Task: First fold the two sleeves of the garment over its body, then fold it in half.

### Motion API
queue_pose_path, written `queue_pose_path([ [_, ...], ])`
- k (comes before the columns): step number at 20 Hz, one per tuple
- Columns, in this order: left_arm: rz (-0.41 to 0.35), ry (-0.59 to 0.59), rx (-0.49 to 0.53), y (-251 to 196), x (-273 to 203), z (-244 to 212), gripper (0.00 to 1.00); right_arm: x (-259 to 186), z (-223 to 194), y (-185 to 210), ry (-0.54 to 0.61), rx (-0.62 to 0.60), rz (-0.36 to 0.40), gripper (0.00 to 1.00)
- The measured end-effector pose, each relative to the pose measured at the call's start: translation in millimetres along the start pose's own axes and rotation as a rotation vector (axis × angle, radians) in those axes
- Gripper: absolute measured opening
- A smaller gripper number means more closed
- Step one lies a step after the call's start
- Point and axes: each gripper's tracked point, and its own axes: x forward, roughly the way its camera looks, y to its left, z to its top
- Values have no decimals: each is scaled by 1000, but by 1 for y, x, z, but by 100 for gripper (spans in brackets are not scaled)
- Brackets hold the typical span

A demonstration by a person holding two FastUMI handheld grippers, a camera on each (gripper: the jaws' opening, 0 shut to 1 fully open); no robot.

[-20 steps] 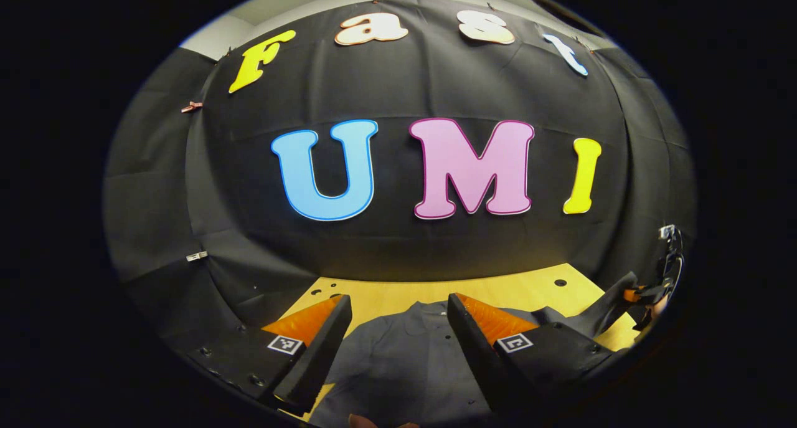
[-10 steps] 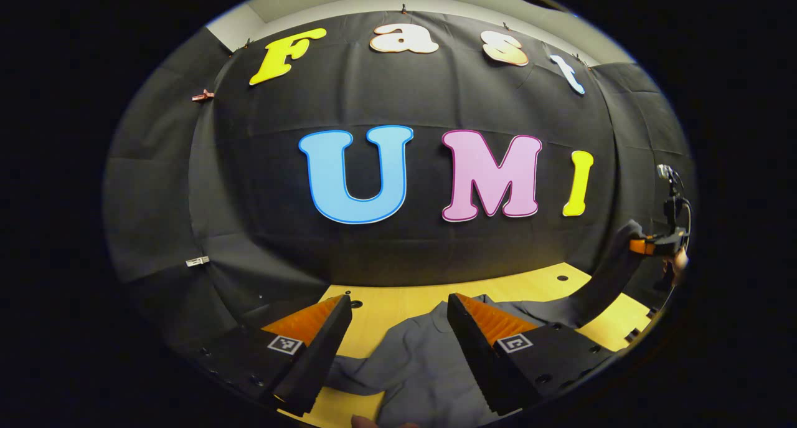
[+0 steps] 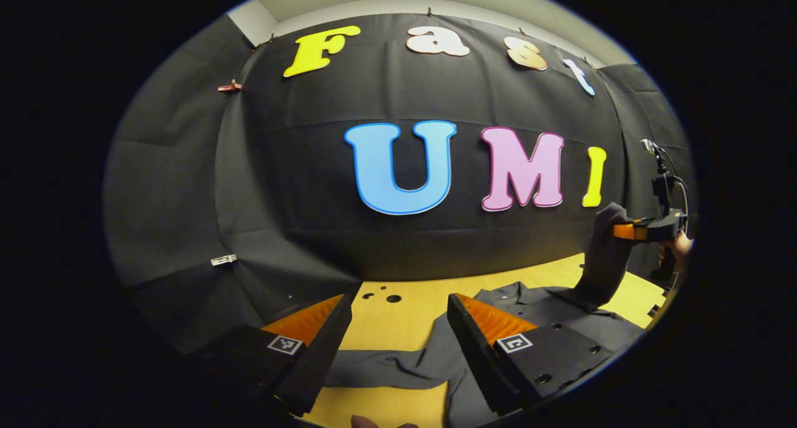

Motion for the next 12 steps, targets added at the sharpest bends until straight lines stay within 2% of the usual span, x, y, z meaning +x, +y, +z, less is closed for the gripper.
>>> queue_pose_path([
  [2, 8, 10, -15, 12, 5, -10, 97, 9, -16, 38, 25, 16, 43, 8],
  [6, 13, 25, -35, 35, 14, -28, 98, 29, -56, 87, 94, -13, 72, 8],
  [7, 13, 27, -31, 42, 17, -33, 98, 33, -68, 97, 116, -15, 75, 17],
  [8, 16, 27, -24, 50, 20, -36, 98, 39, -80, 109, 141, -19, 78, 8],
  [12, 8, 40, -26, 72, 34, -53, 99, 52, -123, 135, 233, -46, 70, 8],
])
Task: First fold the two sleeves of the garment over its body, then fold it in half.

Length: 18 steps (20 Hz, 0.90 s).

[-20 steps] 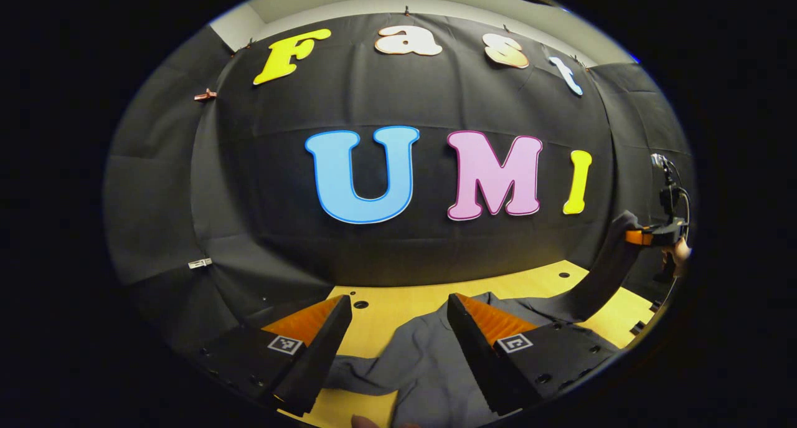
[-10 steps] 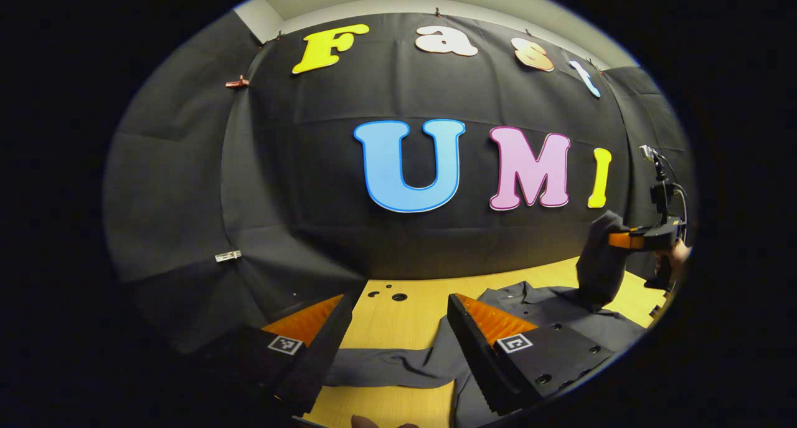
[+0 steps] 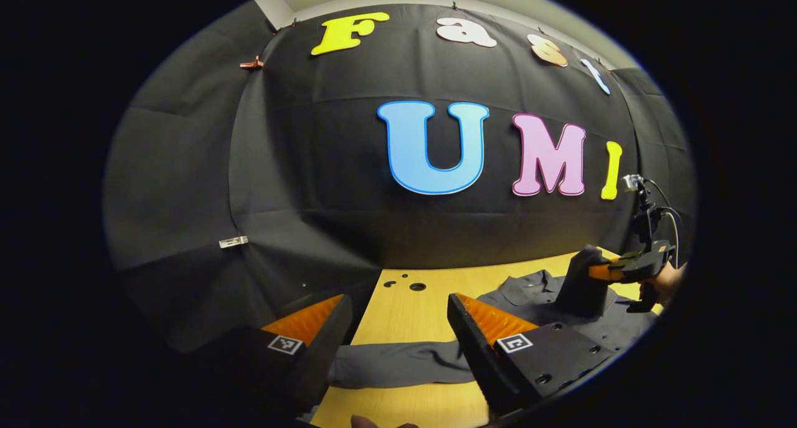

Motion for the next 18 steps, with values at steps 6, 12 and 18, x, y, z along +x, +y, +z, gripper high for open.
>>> queue_pose_path([
  [6, 22, 44, 0, 29, 12, -33, 98, 22, -44, 37, 126, 33, 41, 15],
  [12, 46, 84, -8, 49, 20, -63, 98, 20, -70, 69, 207, 42, 117, 41],
  [18, 69, 121, -19, 59, 30, -91, 97, -1, -78, 98, 238, 60, 211, 62],
])
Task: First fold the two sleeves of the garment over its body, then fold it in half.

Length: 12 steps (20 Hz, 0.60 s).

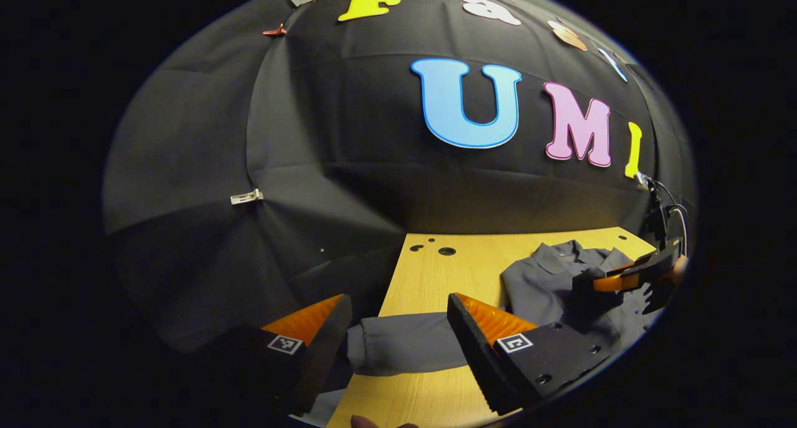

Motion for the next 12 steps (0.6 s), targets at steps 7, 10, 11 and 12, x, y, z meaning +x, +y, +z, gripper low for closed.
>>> queue_pose_path([
  [7, 35, 94, 23, 8, 31, -54, 97, -35, 30, 23, -101, 38, 70, 82],
  [10, 80, 168, 14, 20, 45, -85, 98, -48, 33, 1, -123, -23, 15, 82],
  [11, 96, 196, 5, 25, 48, -98, 98, -54, 29, -4, -121, -31, 6, 82],
  [12, 108, 219, -4, 28, 53, -108, 98, -58, 27, -9, -121, -32, -3, 82],
])
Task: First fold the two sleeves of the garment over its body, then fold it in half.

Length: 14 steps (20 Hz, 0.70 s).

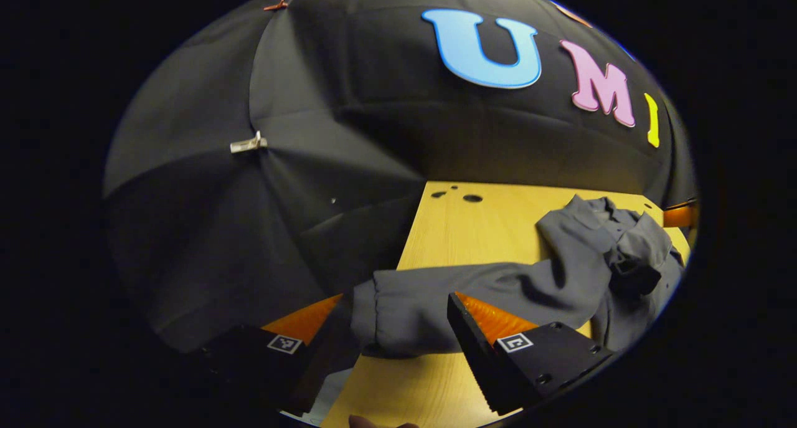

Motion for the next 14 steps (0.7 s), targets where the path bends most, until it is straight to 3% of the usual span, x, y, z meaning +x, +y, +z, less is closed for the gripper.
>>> queue_pose_path([
  [3, 27, 94, -27, 5, 15, -30, 98, -17, -5, -22, 2, -29, -38, 82],
  [7, 0, 184, -67, -1, 30, -55, 98, -36, -9, -48, 3, -39, -81, 81],
  [8, -11, 176, -72, -3, 34, -52, 100, -41, -8, -55, -2, -33, -93, 80],
  [9, -28, 189, -71, -6, 34, -57, 99, -45, -8, -61, -5, -25, -106, 70],
  [10, -40, 182, -70, -8, 35, -56, 98, -49, -8, -67, -9, -16, -118, 70],
  [11, -44, 188, -61, -6, 35, -59, 98, -54, -7, -73, -12, -10, -128, 78],
  [12, -45, 189, -50, -5, 35, -57, 93, -58, -7, -77, -16, -7, -135, 78],
  [13, -25, 194, -38, 2, 35, -57, 93, -62, -7, -82, -19, -6, -142, 70],
  [14, 4, 193, -18, 12, 36, -55, 68, -66, -7, -87, -22, -4, -149, 78],
])
